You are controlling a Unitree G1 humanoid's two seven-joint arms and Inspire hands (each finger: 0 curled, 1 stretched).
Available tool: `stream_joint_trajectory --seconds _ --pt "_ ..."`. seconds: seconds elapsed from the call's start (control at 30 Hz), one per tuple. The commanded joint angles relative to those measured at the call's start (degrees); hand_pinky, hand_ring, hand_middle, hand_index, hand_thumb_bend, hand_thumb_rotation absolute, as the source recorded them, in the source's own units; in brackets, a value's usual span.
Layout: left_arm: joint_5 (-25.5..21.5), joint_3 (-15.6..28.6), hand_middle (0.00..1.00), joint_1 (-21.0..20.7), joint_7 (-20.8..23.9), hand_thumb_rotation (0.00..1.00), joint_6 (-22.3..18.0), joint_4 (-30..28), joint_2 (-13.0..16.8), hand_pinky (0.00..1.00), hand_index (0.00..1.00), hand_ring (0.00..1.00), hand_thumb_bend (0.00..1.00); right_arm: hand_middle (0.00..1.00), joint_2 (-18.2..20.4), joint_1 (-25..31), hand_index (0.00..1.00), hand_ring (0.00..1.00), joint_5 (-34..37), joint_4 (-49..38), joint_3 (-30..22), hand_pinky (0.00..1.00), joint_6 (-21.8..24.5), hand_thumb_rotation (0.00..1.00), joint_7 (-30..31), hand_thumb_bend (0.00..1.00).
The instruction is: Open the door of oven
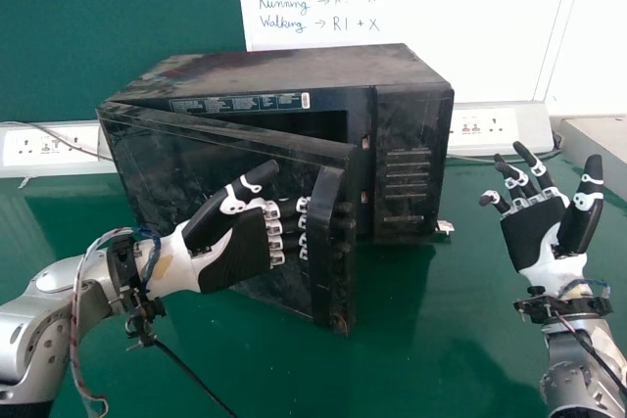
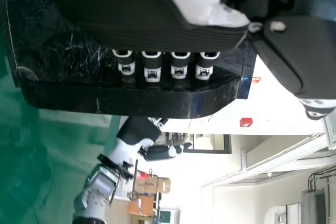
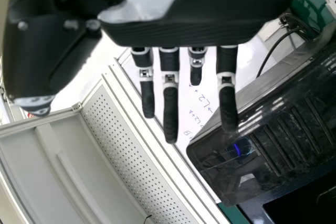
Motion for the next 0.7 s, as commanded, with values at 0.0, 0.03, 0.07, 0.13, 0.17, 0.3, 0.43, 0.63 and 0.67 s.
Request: stream_joint_trajectory --seconds 0.0,0.03,0.07,0.13,0.17,0.3,0.43,0.63,0.67 --pt "-4.4 0.2 0.51 -0.6 -3.8 0.83 0.8 -2.7 0.2 0.31 0.76 0.39 0.91 0.94 -0.2 -0.9 0.90 0.84 -0.1 0.5 0.0 0.65 -0.2 0.85 -0.1 1.00" --pt "-4.8 0.4 0.51 -0.6 -4.1 0.83 1.1 -3.2 0.7 0.30 0.75 0.39 0.91 0.94 -0.1 -0.9 0.90 0.84 -0.2 0.4 0.1 0.65 -0.2 0.86 -0.2 1.00" --pt "-5.3 0.6 0.51 -0.6 -4.4 0.85 1.2 -3.8 1.2 0.30 0.75 0.39 0.91 0.94 0.0 -0.8 0.90 0.84 -0.3 0.2 0.1 0.65 -0.3 0.86 -0.4 1.00" --pt "-6.2 1.4 0.50 -0.1 -4.7 0.86 1.4 -4.9 1.7 0.29 0.74 0.38 0.90 0.94 0.0 -0.8 0.90 0.84 -0.3 0.2 0.2 0.64 -0.4 0.87 -0.4 1.00" --pt "-6.7 1.9 0.50 0.3 -4.8 0.87 1.5 -5.3 2.0 0.28 0.73 0.38 0.90 0.94 -0.1 -0.8 0.90 0.84 -0.3 0.3 0.1 0.64 -0.4 0.87 -0.3 1.00" --pt "-8.0 4.3 0.48 2.3 -3.9 0.90 1.6 -8.3 3.3 0.27 0.70 0.36 0.92 0.95 -0.2 -1.0 0.90 0.85 -0.1 0.6 0.1 0.64 -0.2 0.86 0.0 1.00" --pt "-9.2 6.0 0.44 3.9 -3.5 0.89 2.2 -10.4 4.4 0.24 0.68 0.33 0.91 0.95 -0.3 -1.2 0.90 0.85 -0.3 0.8 0.0 0.64 -0.2 0.85 -0.4 1.00" --pt "-10.0 6.6 0.37 5.1 -4.6 0.94 1.9 -10.1 4.6 0.18 0.67 0.26 0.98 0.95 -0.4 -1.4 0.90 0.85 0.0 1.3 -0.2 0.64 -0.1 0.85 0.0 1.00" --pt "-10.4 6.4 0.36 5.1 -5.3 0.94 1.5 -9.4 4.0 0.18 0.66 0.25 0.99 0.95 -0.4 -1.4 0.90 0.85 0.0 1.4 -0.1 0.63 -0.2 0.85 0.1 1.00"
